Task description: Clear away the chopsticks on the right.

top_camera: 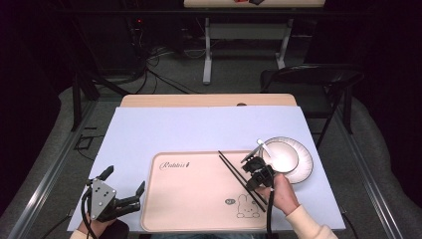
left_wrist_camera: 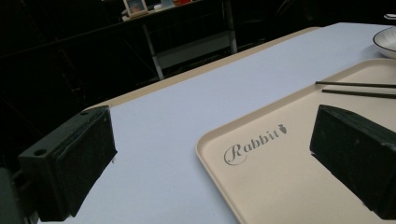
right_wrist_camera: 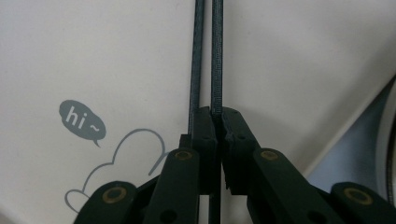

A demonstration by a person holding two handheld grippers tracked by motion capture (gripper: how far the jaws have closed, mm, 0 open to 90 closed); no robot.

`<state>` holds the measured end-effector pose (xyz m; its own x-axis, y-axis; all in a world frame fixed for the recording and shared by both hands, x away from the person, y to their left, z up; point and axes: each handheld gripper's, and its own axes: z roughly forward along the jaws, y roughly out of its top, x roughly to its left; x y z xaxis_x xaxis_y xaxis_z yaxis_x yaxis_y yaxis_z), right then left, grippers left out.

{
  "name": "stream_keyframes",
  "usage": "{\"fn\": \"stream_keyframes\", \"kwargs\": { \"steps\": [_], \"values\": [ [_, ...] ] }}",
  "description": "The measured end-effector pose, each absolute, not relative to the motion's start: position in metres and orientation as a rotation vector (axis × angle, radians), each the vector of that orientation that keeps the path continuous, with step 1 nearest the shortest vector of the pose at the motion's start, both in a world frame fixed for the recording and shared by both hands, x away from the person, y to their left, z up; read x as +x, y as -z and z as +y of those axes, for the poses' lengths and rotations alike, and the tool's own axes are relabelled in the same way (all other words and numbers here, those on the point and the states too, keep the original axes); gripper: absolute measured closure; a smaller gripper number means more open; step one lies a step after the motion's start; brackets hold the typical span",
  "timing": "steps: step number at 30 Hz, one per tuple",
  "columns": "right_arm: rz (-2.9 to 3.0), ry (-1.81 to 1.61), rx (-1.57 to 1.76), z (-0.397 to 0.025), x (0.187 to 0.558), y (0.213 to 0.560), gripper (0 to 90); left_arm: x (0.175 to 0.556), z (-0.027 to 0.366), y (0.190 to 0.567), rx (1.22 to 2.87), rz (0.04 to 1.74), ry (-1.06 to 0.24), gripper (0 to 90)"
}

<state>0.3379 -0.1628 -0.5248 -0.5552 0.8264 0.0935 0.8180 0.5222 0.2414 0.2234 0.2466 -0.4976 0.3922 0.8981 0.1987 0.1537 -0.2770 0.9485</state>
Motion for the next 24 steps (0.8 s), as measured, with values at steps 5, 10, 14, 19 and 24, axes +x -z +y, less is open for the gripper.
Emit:
{"fn": "stream_keyframes", "kwargs": {
  "steps": [5,10,14,19,24],
  "values": [
    [2.709,-0.402,1.468,-0.163,0.333,0.525,84.8,0.223,0.246,0.498,1.698,0.931,-0.98,0.0],
    [2.708,-0.405,1.442,-0.163,0.329,0.525,80.6,0.223,0.246,0.498,1.696,0.928,-0.983,0.0],
    [2.714,-0.391,1.405,-0.162,0.329,0.525,70.3,0.223,0.246,0.498,1.699,0.927,-0.981,0.0],
    [2.723,-0.434,1.288,-0.165,0.326,0.519,39.4,0.223,0.247,0.498,1.699,0.93,-0.982,0.0],
    [2.699,-0.57,1.135,-0.174,0.326,0.511,20.9,0.223,0.247,0.498,1.696,0.935,-0.982,0.0]
  ]
}}
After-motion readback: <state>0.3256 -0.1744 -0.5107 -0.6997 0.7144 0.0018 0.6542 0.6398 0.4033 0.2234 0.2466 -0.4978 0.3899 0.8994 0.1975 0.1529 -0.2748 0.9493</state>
